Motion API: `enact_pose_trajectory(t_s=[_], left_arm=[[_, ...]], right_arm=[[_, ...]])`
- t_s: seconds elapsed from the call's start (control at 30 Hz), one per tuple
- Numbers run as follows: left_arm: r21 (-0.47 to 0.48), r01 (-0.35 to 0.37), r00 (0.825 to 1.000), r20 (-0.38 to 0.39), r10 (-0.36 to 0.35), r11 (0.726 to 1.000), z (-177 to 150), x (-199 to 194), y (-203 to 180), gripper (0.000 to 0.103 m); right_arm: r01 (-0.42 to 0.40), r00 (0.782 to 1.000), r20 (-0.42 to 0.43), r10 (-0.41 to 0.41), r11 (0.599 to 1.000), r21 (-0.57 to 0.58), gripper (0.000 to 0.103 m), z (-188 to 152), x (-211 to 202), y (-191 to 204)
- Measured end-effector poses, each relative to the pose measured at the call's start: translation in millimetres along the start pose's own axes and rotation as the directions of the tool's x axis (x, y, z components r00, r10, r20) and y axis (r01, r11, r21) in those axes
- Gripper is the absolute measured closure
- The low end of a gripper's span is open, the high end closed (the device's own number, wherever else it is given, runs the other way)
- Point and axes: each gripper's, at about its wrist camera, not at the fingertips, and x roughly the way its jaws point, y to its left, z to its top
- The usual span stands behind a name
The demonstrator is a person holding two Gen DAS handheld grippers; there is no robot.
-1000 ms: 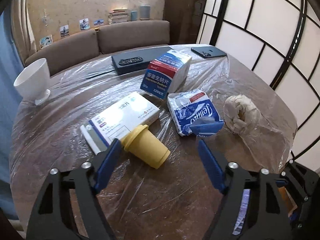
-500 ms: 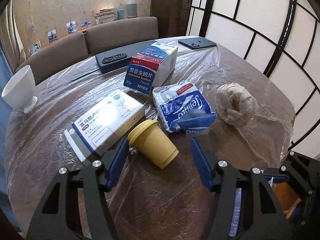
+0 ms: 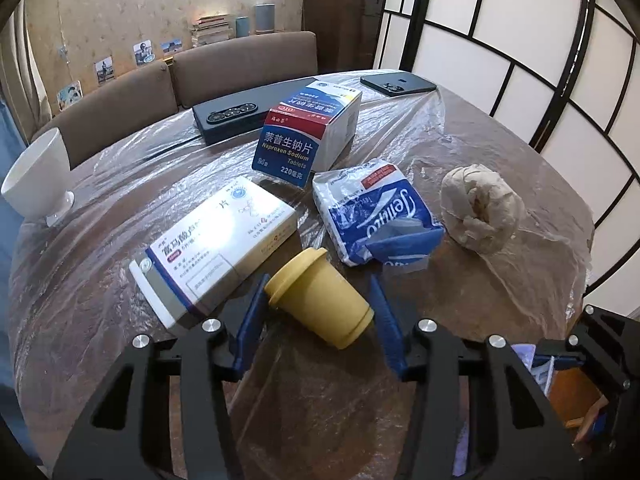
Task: Collect trash
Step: 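Grasp the yellow cup with the left tool while the right tool grasps the lavender plastic basket, then carry the yellow cup with the left tool while the right tool carries the basket over the bucket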
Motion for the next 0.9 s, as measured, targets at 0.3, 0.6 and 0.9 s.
enact_pose_trajectory(t_s=[0.3,0.6,0.9], left_arm=[[-0.062,-0.008,1.0,0.016,0.009,0.998,-11.3,-15.0,5.5,0.052],[-0.13,-0.027,0.999,0.035,0.032,0.991,-25.7,-36.2,11.3,0.052],[-0.209,-0.047,0.998,0.034,0.055,0.977,-49.2,-54.7,12.6,0.052]], right_arm=[[-0.034,0.999,0.013,0.033,0.999,0.04,0.032,6.4,-7.5,-6.1],[-0.074,0.997,0.013,0.073,0.99,0.119,0.032,8.2,-13.6,-18.8],[-0.071,0.997,-0.003,0.071,0.993,0.099,0.032,9.0,-15.1,-21.1]])
